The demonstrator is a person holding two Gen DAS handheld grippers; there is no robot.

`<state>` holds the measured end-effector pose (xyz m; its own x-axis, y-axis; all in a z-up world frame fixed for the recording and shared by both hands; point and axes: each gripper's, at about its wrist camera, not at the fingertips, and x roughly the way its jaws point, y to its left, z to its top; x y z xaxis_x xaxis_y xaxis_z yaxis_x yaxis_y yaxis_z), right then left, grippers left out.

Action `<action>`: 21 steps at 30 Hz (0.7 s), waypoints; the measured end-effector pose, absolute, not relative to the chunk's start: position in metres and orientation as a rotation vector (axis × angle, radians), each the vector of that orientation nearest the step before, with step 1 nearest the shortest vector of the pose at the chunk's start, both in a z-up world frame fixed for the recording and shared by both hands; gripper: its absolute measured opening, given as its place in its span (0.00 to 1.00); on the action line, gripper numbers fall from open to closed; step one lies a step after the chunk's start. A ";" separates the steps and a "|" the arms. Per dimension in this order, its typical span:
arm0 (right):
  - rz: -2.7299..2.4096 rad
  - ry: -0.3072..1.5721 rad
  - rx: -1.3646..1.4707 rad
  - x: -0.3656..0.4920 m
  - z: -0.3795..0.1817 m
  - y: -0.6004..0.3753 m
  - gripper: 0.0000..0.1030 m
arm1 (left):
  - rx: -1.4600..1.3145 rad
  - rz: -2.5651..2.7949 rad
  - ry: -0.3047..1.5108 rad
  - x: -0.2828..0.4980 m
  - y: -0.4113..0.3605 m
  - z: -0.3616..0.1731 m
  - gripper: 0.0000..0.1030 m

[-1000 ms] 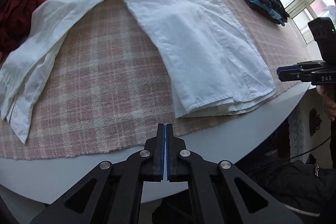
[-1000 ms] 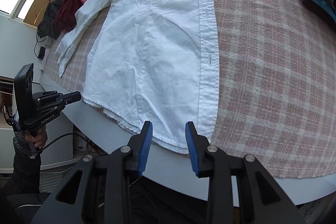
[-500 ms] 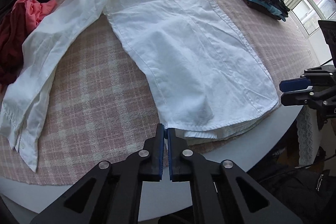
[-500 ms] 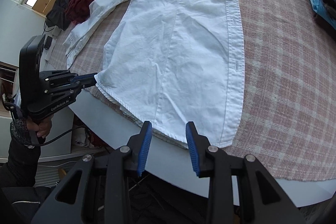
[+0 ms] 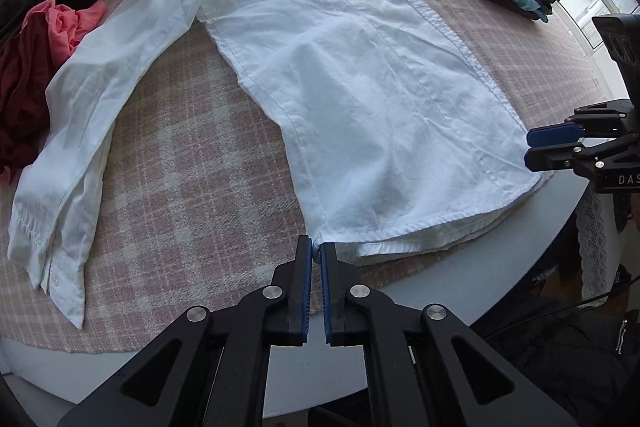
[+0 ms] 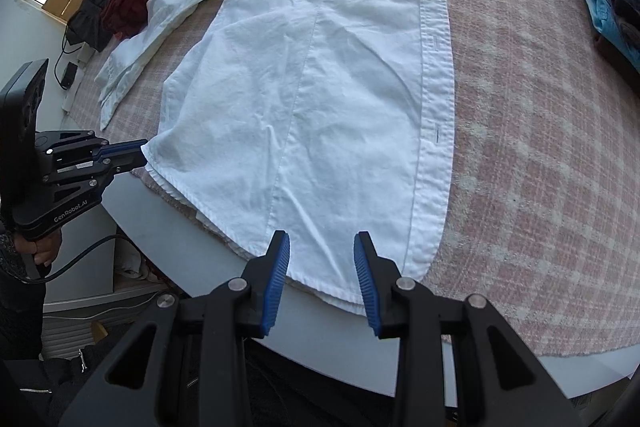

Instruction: Fold clothes

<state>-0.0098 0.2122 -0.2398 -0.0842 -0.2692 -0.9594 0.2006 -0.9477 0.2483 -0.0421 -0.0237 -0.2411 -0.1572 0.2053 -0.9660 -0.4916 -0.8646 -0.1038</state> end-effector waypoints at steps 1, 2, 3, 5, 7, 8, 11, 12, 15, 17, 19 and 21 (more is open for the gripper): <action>-2.110 -0.074 1.887 -0.009 -0.241 0.215 0.32 | -1.657 2.074 0.337 -0.040 -0.025 -0.239 0.04; -2.120 -0.069 1.894 -0.008 -0.243 0.219 0.32 | -1.644 2.085 0.361 -0.038 -0.026 -0.236 0.04; -2.129 -0.065 1.902 -0.007 -0.244 0.223 0.32 | -1.627 2.095 0.390 -0.036 -0.027 -0.233 0.04; -2.139 -0.091 1.924 -0.004 -0.249 0.233 0.32 | -1.613 2.100 0.431 -0.033 -0.026 -0.231 0.04; -2.157 -0.134 1.939 -0.002 -0.252 0.245 0.32 | -1.615 2.087 0.450 -0.030 -0.022 -0.232 0.04; -2.161 -0.170 1.937 0.000 -0.252 0.251 0.32 | -1.607 2.081 0.459 -0.027 -0.019 -0.231 0.04; -2.170 -0.301 1.934 0.006 -0.253 0.270 0.32 | -1.555 2.088 0.556 -0.018 -0.009 -0.225 0.04; -2.174 -0.348 1.940 0.007 -0.254 0.277 0.33 | -1.542 2.093 0.595 -0.016 -0.006 -0.224 0.04; -2.189 -0.376 1.976 0.008 -0.262 0.285 0.33 | -1.531 2.071 0.636 -0.013 0.000 -0.223 0.04; -2.145 -0.422 1.976 0.010 -0.266 0.287 0.33 | -1.521 2.053 0.660 -0.011 0.004 -0.223 0.04; -2.114 -0.465 1.976 0.011 -0.269 0.287 0.33 | -1.518 2.048 0.676 -0.011 0.005 -0.223 0.04; -2.113 -0.472 1.982 0.012 -0.271 0.287 0.33 | -1.516 2.048 0.683 -0.013 0.004 -0.224 0.04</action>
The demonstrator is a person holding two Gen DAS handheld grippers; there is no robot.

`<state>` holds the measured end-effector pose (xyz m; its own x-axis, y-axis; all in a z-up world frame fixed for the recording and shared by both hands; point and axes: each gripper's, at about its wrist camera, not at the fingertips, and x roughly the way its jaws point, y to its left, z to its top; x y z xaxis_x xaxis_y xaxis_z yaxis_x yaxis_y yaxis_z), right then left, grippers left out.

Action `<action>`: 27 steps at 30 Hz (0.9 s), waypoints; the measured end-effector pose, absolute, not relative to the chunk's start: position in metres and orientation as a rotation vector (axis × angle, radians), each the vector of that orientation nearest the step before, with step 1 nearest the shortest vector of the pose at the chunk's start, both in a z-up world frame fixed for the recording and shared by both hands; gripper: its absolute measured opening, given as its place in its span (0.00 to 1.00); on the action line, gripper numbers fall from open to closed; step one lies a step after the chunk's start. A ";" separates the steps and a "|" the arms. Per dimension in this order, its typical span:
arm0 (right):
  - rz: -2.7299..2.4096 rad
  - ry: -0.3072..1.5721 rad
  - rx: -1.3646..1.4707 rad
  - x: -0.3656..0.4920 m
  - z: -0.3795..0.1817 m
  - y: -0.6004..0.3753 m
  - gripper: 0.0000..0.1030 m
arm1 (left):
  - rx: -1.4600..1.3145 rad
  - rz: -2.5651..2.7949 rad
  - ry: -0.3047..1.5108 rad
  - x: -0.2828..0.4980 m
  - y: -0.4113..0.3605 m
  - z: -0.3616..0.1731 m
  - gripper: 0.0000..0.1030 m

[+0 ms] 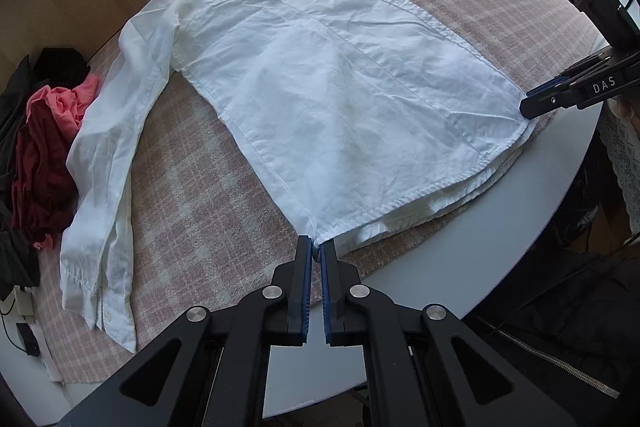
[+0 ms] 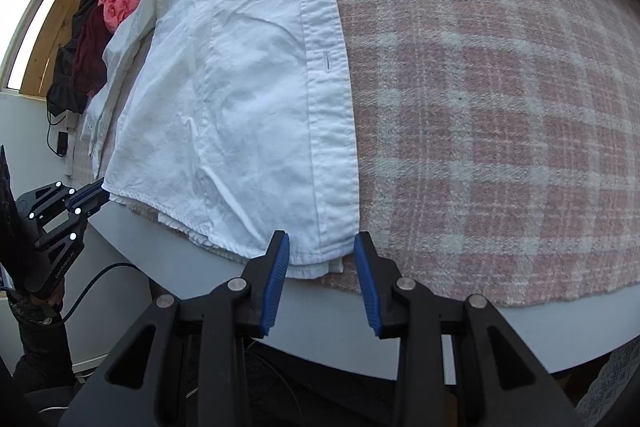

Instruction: Fold clothes

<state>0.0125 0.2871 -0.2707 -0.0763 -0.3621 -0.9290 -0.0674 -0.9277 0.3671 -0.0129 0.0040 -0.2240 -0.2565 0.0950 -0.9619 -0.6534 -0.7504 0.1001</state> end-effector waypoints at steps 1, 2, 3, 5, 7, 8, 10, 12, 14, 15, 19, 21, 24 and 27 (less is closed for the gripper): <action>-2.118 -0.471 1.984 0.013 -0.271 0.288 0.33 | -1.519 2.050 0.677 -0.014 0.003 -0.225 0.04; -2.123 -0.469 1.986 0.013 -0.271 0.288 0.33 | -1.522 2.051 0.672 -0.015 0.002 -0.225 0.04; -2.129 -0.469 1.986 0.014 -0.272 0.289 0.33 | -1.524 2.053 0.667 -0.017 0.002 -0.226 0.04; -2.144 -0.501 1.961 0.013 -0.270 0.293 0.33 | -1.517 2.057 0.667 -0.017 0.002 -0.226 0.04; -2.129 -0.566 1.950 0.011 -0.271 0.301 0.33 | -1.510 2.057 0.666 -0.015 0.001 -0.225 0.04; -2.123 -0.609 1.945 0.009 -0.272 0.304 0.33 | -1.511 2.060 0.658 -0.015 0.000 -0.225 0.04; -2.126 -0.658 1.921 0.007 -0.273 0.308 0.33 | -1.519 2.064 0.638 -0.016 -0.002 -0.225 0.04; -2.145 -0.673 1.887 0.005 -0.272 0.310 0.15 | -1.531 2.064 0.615 -0.018 -0.005 -0.226 0.04; -2.153 -0.633 1.883 0.003 -0.267 0.306 0.07 | -1.531 2.066 0.596 -0.018 -0.007 -0.225 0.03; -2.156 -0.614 1.880 0.002 -0.264 0.304 0.06 | -1.529 2.067 0.587 -0.017 -0.008 -0.223 0.03; -2.200 -0.527 1.867 0.004 -0.247 0.301 0.06 | -1.522 2.078 0.539 -0.016 -0.014 -0.217 0.03; -2.232 -0.458 1.884 0.003 -0.240 0.299 0.08 | -1.523 2.080 0.523 -0.015 -0.017 -0.218 0.03; -2.222 -0.357 1.952 0.002 -0.247 0.301 0.26 | -1.534 2.076 0.516 -0.015 -0.019 -0.222 0.03; -2.234 -0.355 1.960 -0.002 -0.251 0.303 0.36 | -1.541 2.077 0.522 -0.016 -0.021 -0.227 0.03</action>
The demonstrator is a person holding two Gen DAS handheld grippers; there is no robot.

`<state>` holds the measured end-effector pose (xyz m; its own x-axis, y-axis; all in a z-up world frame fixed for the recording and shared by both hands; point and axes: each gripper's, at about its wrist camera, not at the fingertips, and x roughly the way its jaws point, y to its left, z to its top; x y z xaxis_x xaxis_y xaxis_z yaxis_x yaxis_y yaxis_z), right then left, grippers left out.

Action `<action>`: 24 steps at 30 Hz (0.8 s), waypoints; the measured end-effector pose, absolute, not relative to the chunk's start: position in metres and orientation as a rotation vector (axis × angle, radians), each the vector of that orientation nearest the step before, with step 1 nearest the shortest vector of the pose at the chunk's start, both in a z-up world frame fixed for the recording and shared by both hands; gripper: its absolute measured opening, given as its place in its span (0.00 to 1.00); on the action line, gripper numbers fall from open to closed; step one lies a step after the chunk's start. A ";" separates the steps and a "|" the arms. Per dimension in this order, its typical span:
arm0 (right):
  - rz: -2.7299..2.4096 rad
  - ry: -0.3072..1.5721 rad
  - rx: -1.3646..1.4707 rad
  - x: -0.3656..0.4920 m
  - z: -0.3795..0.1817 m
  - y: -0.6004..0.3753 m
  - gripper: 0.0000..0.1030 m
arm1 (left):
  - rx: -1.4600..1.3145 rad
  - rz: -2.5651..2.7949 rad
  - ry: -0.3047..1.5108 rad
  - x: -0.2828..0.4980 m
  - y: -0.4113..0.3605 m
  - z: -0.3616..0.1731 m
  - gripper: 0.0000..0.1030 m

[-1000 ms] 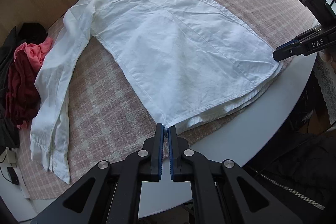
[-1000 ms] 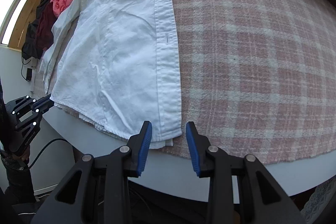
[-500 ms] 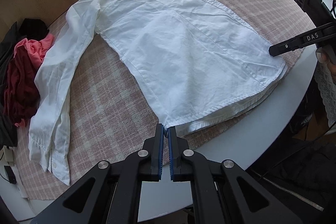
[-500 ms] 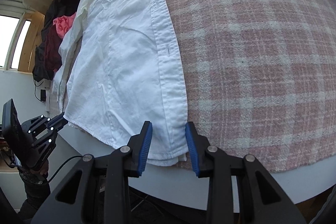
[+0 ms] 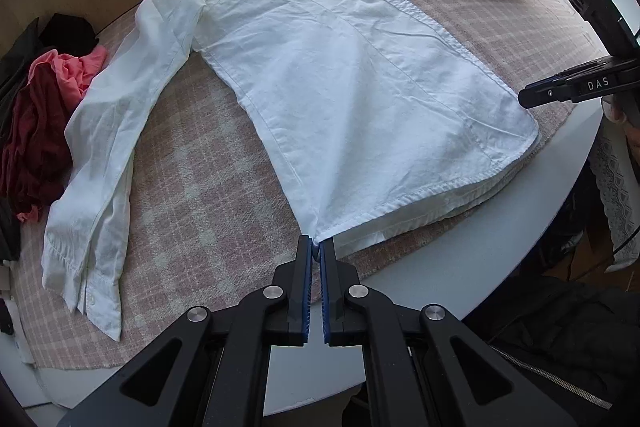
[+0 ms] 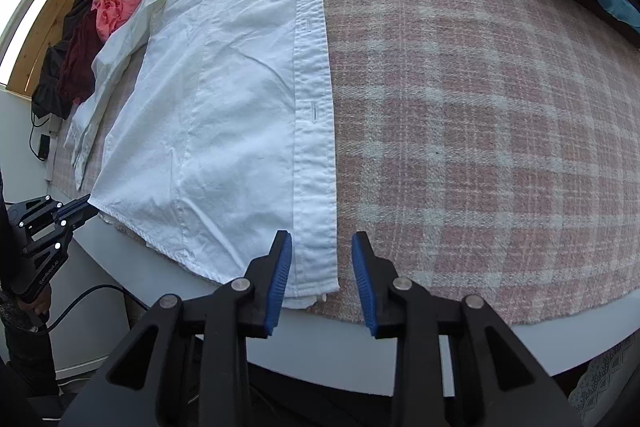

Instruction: Fold clothes

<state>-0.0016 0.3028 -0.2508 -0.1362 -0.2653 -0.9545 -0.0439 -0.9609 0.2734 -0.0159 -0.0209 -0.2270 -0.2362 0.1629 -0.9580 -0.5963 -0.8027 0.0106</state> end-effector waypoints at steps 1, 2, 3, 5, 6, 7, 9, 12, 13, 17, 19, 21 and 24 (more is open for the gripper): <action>-2.243 -0.367 1.951 -0.003 -0.252 0.305 0.38 | -1.543 2.076 0.525 -0.016 -0.022 -0.228 0.03; -2.251 -0.378 1.942 -0.004 -0.253 0.308 0.39 | -1.549 2.075 0.531 -0.015 -0.023 -0.230 0.03; -2.259 -0.389 1.934 -0.005 -0.254 0.311 0.39 | -1.554 2.074 0.538 -0.014 -0.024 -0.232 0.03; -2.234 -0.400 1.929 -0.009 -0.260 0.308 0.39 | -1.567 2.068 0.552 -0.014 -0.025 -0.237 0.02; -2.217 -0.403 1.933 -0.010 -0.263 0.307 0.38 | -1.574 2.064 0.559 -0.013 -0.026 -0.239 0.00; -2.199 -0.399 1.934 -0.012 -0.267 0.300 0.32 | -1.576 2.062 0.559 -0.013 -0.026 -0.239 0.00; -2.201 -0.362 1.934 -0.012 -0.265 0.294 0.08 | -1.571 2.066 0.553 -0.013 -0.027 -0.236 0.00; -2.204 -0.333 1.912 -0.010 -0.253 0.291 0.06 | -1.533 2.074 0.545 -0.011 -0.026 -0.224 0.00; -2.208 -0.332 1.901 -0.010 -0.246 0.291 0.06 | -1.527 2.076 0.527 -0.012 -0.027 -0.221 0.00; -2.190 -0.349 1.865 -0.012 -0.229 0.289 0.06 | -1.599 2.029 0.299 -0.029 -0.044 -0.225 0.04; -2.198 -0.317 1.886 -0.014 -0.232 0.288 0.06 | -1.625 2.006 0.151 -0.037 -0.054 -0.227 0.12; -2.197 -0.315 1.906 -0.017 -0.236 0.288 0.06 | -1.651 1.987 0.030 -0.044 -0.062 -0.230 0.25; -2.207 -0.298 1.917 -0.013 -0.238 0.292 0.06 | -1.689 1.962 -0.115 -0.053 -0.071 -0.235 0.28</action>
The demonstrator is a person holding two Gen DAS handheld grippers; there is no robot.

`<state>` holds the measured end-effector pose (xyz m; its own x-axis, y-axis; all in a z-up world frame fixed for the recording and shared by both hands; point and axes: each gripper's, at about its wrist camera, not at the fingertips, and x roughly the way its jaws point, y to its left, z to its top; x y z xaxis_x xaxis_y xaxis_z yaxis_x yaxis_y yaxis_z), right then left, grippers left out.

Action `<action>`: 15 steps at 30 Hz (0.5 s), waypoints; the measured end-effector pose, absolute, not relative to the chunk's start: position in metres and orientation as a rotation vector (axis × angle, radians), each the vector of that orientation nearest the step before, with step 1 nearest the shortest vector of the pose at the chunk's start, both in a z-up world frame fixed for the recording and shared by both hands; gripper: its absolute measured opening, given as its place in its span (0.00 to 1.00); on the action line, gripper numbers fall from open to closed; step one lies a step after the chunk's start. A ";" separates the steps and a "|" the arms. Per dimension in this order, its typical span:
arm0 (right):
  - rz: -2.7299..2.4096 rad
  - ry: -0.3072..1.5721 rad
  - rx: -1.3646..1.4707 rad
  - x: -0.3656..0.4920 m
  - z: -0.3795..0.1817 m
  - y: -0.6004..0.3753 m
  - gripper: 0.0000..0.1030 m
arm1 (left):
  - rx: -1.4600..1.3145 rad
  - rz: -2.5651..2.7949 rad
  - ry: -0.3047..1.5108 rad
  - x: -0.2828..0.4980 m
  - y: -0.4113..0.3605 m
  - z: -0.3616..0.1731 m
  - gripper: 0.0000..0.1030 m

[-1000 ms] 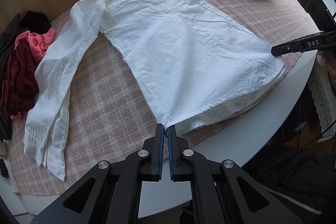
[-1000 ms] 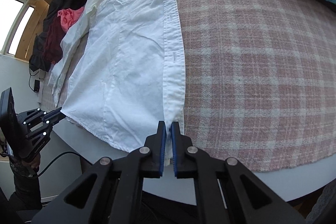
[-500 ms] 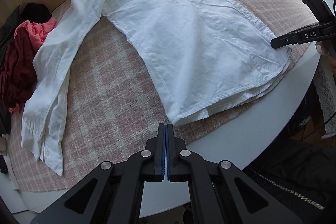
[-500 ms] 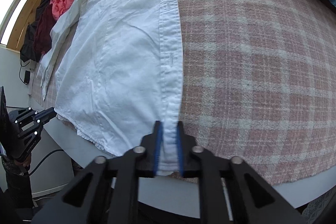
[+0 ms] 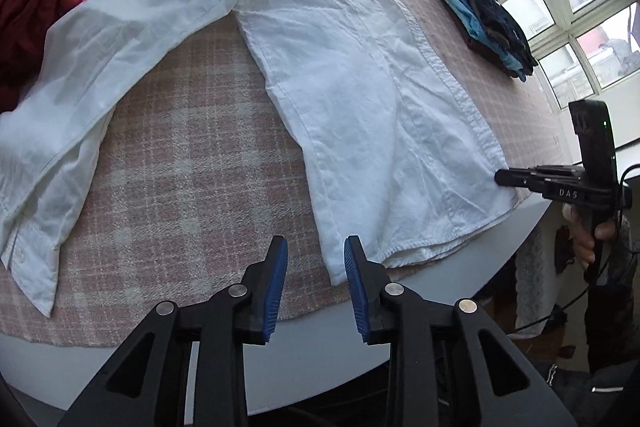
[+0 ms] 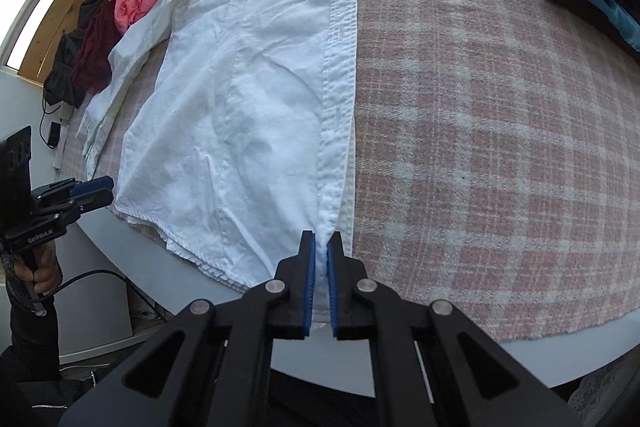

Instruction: Fold clothes

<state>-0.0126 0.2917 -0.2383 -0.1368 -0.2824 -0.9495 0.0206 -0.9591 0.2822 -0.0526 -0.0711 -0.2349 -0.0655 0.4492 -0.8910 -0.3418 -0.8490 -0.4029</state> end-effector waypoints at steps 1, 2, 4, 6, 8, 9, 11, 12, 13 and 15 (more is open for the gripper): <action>-2.203 -0.301 1.918 -0.012 -0.240 0.291 0.06 | -1.706 1.941 -0.143 -0.055 -0.071 -0.239 0.30; -2.200 -0.303 1.919 -0.013 -0.241 0.290 0.06 | -1.721 1.919 -0.170 -0.058 -0.071 -0.243 0.32; -2.200 -0.301 1.924 -0.014 -0.243 0.288 0.06 | -1.751 1.868 -0.198 -0.064 -0.065 -0.254 0.31; -2.199 -0.299 1.929 -0.015 -0.246 0.286 0.06 | -1.776 1.832 -0.229 -0.067 -0.060 -0.260 0.10; -2.196 -0.309 1.931 -0.015 -0.246 0.288 0.06 | -1.780 1.822 -0.265 -0.069 -0.060 -0.254 0.02; -2.195 -0.314 1.932 -0.015 -0.246 0.288 0.06 | -1.770 1.819 -0.283 -0.070 -0.061 -0.247 0.02; -2.196 -0.333 1.918 -0.015 -0.241 0.291 0.06 | -1.716 1.846 -0.257 -0.073 -0.061 -0.223 0.02; -2.198 -0.338 1.910 -0.015 -0.238 0.292 0.06 | -1.692 1.857 -0.246 -0.073 -0.060 -0.211 0.02; -2.199 -0.344 1.902 -0.014 -0.234 0.293 0.06 | -1.669 1.866 -0.236 -0.075 -0.059 -0.199 0.02; -2.205 -0.341 1.897 -0.014 -0.229 0.295 0.06 | -1.639 1.873 -0.217 -0.076 -0.058 -0.182 0.02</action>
